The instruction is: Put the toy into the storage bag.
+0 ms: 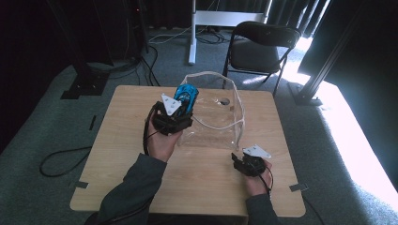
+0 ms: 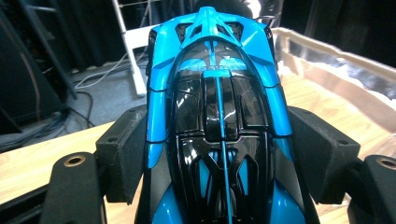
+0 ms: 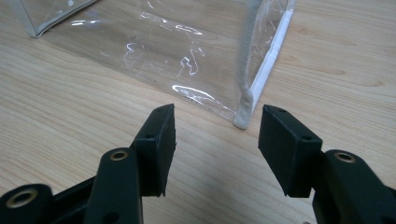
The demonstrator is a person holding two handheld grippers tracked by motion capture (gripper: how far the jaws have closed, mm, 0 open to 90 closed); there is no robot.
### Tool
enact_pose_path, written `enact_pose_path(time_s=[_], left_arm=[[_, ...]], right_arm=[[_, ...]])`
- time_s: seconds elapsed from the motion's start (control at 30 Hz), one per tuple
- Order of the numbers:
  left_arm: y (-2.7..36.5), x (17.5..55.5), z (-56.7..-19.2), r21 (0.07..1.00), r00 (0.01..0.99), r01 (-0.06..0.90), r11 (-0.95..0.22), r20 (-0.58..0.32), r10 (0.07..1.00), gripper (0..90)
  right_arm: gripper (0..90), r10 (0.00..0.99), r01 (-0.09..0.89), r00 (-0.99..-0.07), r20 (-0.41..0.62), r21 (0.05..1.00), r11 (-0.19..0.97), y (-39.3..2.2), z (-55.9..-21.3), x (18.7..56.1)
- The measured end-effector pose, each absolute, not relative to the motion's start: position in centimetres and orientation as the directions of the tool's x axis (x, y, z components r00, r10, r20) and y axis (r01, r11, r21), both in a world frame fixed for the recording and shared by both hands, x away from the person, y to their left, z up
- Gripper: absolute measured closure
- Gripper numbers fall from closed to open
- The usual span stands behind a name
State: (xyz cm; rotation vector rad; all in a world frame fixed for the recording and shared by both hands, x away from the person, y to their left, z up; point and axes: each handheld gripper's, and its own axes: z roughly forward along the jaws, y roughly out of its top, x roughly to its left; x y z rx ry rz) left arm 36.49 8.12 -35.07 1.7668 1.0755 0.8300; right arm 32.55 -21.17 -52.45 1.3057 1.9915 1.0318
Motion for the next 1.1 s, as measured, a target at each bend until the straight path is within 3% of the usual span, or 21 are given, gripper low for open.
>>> enact_pose_path(time_s=[0.6, 1.1], left_arm=[[1.8, 37.0, -35.0, 0.888, 0.503, 0.345, -0.304, 0.099, 0.859, 27.4], [0.4, 38.2, -35.8, 0.854, 0.521, 0.392, -0.343, 0.101, 0.848, 27.3]], right_arm=[[45.4, 0.924, 0.508, -0.381, -0.026, 0.830, 0.232, -21.4, -52.3, 32.5], [45.4, 0.924, 0.508, -0.381, -0.027, 0.829, 0.233, -21.4, -52.4, 32.5]])
